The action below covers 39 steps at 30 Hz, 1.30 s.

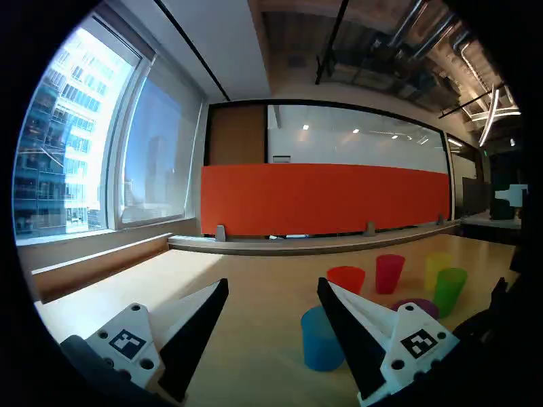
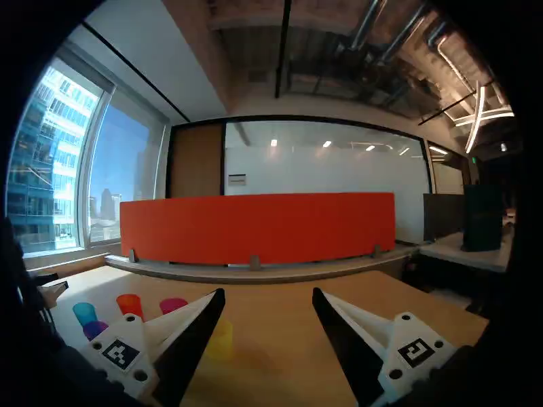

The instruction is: Pour water

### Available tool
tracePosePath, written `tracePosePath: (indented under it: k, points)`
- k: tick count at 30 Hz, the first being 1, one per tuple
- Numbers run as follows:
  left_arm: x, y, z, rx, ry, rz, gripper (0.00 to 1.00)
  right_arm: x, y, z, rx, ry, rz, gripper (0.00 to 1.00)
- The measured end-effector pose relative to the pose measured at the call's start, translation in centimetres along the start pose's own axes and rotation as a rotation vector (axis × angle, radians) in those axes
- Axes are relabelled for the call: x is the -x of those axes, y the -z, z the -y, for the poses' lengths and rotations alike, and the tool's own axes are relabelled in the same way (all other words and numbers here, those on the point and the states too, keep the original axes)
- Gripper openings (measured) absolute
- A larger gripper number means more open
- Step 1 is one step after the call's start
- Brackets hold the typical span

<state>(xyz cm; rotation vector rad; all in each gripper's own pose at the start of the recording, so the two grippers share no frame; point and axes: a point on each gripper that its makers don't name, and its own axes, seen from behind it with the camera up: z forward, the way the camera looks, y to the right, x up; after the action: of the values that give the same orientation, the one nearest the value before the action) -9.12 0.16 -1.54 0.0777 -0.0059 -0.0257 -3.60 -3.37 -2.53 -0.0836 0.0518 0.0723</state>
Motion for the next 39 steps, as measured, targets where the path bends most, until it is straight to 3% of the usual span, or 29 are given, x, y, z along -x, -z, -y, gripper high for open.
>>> tracePosePath:
  k: [29,39]
  points:
    - [0.5,-0.2,0.0,0.004,-0.002,0.023,0.97,0.8,1.7,-1.4,-0.015,-0.02,-0.02,0.99]
    - [0.6,-0.2,0.0,0.003,-0.004,0.023,0.98,0.5,2.0,-2.9,-0.006,0.011,-0.052,0.99]
